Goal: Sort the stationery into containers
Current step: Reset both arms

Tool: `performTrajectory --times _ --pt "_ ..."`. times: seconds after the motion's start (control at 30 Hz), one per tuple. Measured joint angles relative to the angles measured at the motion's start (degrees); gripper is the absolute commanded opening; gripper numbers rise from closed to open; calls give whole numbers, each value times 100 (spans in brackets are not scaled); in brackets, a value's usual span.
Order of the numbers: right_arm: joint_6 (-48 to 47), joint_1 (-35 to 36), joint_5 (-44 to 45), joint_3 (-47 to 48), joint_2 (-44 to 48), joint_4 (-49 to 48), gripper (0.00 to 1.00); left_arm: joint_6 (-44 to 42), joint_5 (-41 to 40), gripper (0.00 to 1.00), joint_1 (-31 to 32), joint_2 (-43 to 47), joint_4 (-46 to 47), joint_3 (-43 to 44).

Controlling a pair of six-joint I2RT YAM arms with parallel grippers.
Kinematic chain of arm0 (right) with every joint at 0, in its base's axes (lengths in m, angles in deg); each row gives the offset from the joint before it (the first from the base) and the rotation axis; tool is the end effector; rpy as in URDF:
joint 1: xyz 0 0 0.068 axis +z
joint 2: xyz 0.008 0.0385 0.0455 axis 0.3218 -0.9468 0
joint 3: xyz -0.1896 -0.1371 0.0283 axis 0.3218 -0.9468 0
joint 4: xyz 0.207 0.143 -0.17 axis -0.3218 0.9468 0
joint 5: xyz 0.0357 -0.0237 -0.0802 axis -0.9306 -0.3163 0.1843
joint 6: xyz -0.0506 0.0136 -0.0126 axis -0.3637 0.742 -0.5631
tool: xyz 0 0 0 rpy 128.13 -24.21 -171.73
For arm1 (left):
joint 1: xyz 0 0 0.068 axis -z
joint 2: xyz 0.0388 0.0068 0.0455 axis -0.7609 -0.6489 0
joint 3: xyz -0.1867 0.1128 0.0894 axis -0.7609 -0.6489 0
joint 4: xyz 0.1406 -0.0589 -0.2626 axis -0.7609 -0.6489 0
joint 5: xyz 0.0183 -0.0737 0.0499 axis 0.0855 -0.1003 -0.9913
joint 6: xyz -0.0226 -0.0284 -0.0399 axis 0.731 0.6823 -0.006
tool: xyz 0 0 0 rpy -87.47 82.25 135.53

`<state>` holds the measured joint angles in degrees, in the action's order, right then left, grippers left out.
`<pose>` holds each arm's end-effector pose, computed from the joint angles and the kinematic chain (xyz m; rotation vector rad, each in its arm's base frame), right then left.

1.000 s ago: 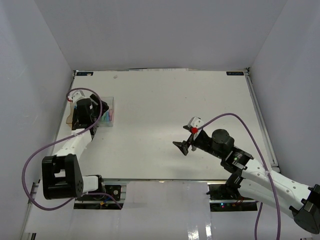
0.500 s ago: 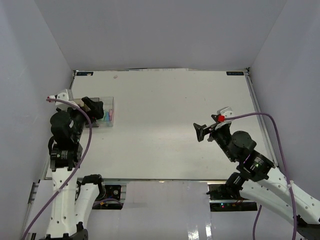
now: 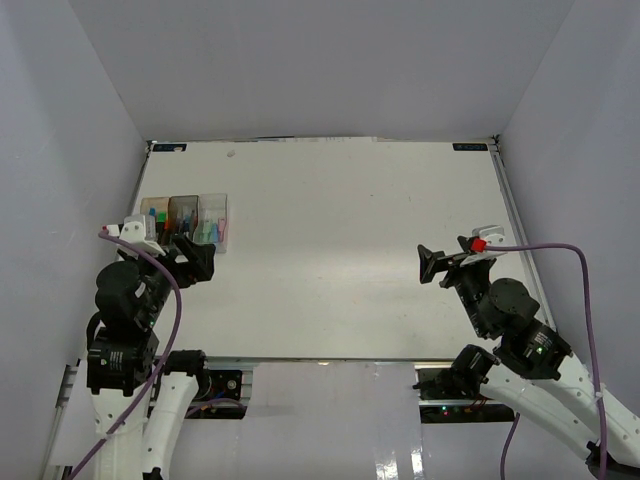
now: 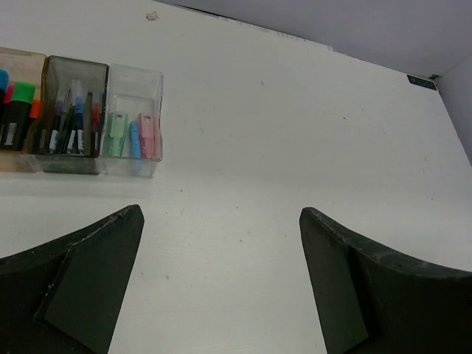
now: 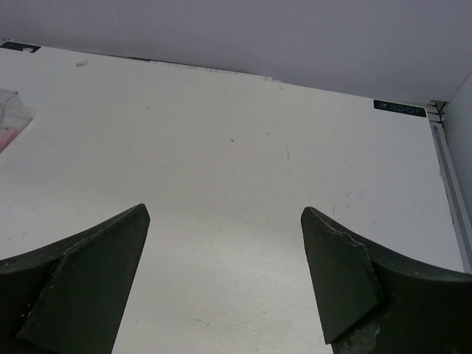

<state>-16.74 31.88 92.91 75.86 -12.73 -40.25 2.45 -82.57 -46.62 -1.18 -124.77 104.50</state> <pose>0.1254 0.1184 0.3344 -0.1463 1.5292 0.2024 0.1450 -0.0105 0.3738 -0.1756 1.8162 -0.3322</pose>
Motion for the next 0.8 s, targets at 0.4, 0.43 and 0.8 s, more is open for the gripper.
performTrajectory --times 0.4,0.43,0.8 --pt "98 0 142 -232 111 37 90 39 -59 98 26 -4 -90 -2" --pt "98 0 144 -232 120 37 90 46 -70 98 26 -4 -90 -2" --pt "96 0 164 -234 177 37 90 125 -162 98 26 -7 -90 -11"
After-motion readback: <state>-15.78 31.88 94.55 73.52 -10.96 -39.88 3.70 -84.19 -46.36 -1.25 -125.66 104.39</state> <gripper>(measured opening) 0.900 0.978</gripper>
